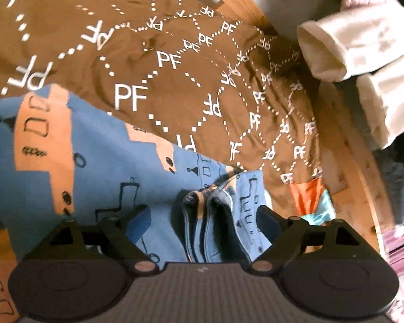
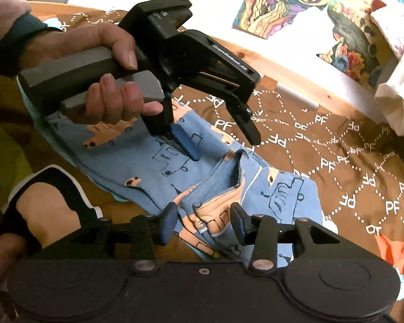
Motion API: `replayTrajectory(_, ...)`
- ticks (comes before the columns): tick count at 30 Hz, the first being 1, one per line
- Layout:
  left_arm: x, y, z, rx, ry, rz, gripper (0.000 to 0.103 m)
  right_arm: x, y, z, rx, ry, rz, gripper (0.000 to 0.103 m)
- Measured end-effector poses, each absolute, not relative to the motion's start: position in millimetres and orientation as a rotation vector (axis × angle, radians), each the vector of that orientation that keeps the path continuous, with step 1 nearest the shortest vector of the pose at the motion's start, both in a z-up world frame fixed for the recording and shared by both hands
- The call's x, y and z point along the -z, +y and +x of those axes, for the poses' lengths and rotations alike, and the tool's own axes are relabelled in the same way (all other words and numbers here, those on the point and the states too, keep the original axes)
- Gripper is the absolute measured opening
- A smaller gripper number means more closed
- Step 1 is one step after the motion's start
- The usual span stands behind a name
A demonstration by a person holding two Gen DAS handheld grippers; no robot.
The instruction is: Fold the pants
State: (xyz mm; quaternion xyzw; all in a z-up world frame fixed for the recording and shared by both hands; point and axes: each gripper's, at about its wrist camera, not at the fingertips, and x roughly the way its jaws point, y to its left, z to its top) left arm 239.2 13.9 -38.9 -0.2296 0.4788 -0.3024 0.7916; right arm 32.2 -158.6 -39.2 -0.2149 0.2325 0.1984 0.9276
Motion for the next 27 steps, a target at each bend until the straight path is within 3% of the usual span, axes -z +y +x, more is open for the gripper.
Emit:
replayTrajectory(12, 46, 14, 248, 0.515, 1.116, -0.555, 0.046, 32, -155, 40, -0.369, 0.535, -0.332, 0.04)
replayTrajectory(15, 50, 13, 249, 0.522, 1.138, -0.568, 0.028, 35, -152, 43, -0.352, 0.555, -0.338, 0.033)
replayTrajectory(19, 51, 12, 248, 0.521, 1.141, -0.568, 0.019, 34, -150, 41, -0.358, 0.541, -0.357, 0.021)
replayTrajectory(27, 35, 8, 241, 0.522, 1.109, -0.515, 0.011, 24, -161, 44, -0.355, 0.586, -0.243, 0.016)
